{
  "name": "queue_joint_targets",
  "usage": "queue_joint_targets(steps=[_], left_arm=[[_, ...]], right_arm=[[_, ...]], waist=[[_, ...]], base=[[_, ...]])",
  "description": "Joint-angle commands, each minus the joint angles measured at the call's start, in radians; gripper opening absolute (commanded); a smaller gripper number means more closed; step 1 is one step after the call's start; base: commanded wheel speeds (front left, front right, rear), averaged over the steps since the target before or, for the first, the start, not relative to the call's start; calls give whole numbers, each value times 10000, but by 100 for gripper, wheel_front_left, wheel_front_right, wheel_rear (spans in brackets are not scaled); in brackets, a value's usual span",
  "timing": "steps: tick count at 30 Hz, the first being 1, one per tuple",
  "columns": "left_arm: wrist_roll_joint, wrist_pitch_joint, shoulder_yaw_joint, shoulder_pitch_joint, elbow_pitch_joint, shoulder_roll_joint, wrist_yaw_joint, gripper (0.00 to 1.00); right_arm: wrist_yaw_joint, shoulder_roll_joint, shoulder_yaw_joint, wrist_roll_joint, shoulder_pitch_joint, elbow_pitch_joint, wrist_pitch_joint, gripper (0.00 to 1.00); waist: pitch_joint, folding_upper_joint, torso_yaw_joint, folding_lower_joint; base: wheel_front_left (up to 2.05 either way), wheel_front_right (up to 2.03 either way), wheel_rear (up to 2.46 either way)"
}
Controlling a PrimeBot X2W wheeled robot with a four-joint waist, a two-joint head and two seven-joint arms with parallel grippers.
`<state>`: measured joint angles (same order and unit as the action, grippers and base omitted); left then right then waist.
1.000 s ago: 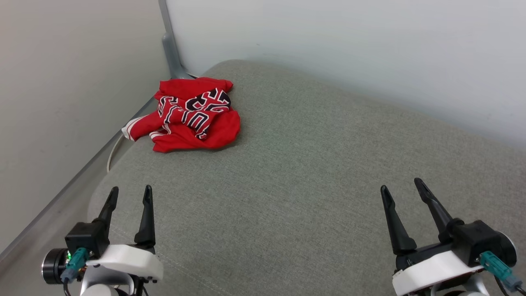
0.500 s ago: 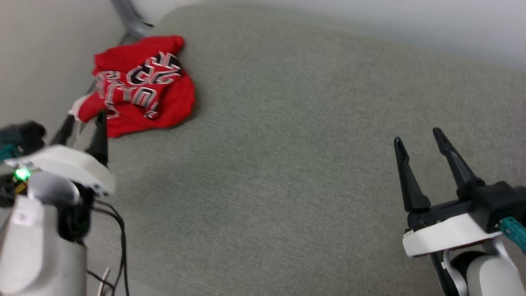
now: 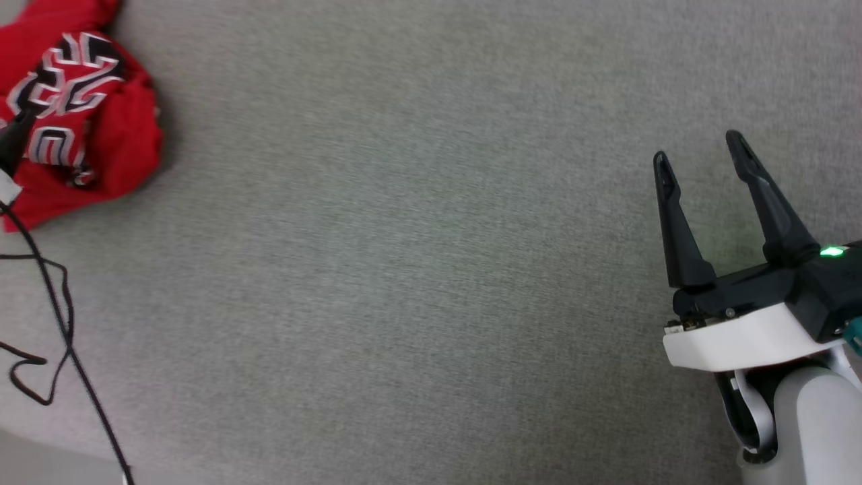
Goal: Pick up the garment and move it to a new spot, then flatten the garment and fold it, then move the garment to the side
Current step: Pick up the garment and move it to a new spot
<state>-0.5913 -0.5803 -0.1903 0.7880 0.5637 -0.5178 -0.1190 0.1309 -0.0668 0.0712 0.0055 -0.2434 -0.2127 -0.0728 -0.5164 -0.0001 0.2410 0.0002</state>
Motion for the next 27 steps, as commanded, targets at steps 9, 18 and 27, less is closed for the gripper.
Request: queue_joint_targets(steps=[9, 18, 27], left_arm=[[-508, -2784, 189, 535, 1740, -518, 446, 100], [-321, -1966, 549, 582, 2222, -119, 280, 0], [717, 2127, 1541, 914, 2248, -515, -103, 0]], right_arm=[[-3, -113, 9, -130, -547, -538, -60, 100], [-3, -145, -73, -56, -589, -611, -56, 100], [-3, 53, -336, 149, 57, 92, -435, 100]], waist=[[-1417, 1, -797, -2], [-1143, 1, -725, -2], [858, 1, -400, -2]], base=[[0, 0, 0], [0, 0, 0], [0, 0, 0]])
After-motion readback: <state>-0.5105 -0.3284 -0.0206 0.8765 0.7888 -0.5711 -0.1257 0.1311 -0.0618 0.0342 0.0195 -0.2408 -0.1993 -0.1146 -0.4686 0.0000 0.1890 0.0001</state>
